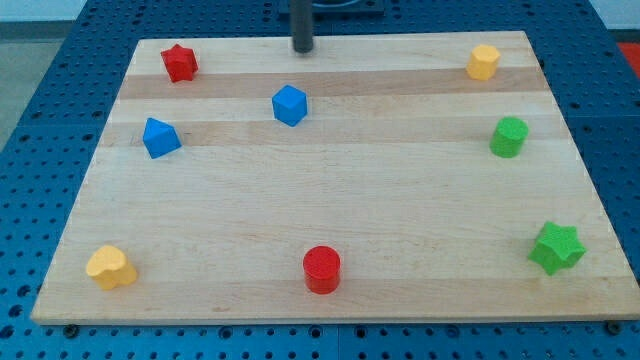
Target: Push the red star right a bit
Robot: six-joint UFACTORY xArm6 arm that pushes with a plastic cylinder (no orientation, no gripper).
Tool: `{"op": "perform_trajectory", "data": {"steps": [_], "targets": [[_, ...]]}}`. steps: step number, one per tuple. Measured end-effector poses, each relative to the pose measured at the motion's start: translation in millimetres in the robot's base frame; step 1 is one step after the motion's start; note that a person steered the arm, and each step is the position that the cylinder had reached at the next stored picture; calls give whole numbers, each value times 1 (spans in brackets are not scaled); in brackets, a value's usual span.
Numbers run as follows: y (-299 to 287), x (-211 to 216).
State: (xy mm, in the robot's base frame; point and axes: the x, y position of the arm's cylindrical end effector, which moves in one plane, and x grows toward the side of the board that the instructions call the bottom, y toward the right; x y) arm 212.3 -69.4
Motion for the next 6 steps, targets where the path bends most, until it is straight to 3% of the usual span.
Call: {"op": "perform_trajectory", "data": {"steps": [3,5,6], "targets": [[-161,-1],[-202,-17],[-199,25]]}}
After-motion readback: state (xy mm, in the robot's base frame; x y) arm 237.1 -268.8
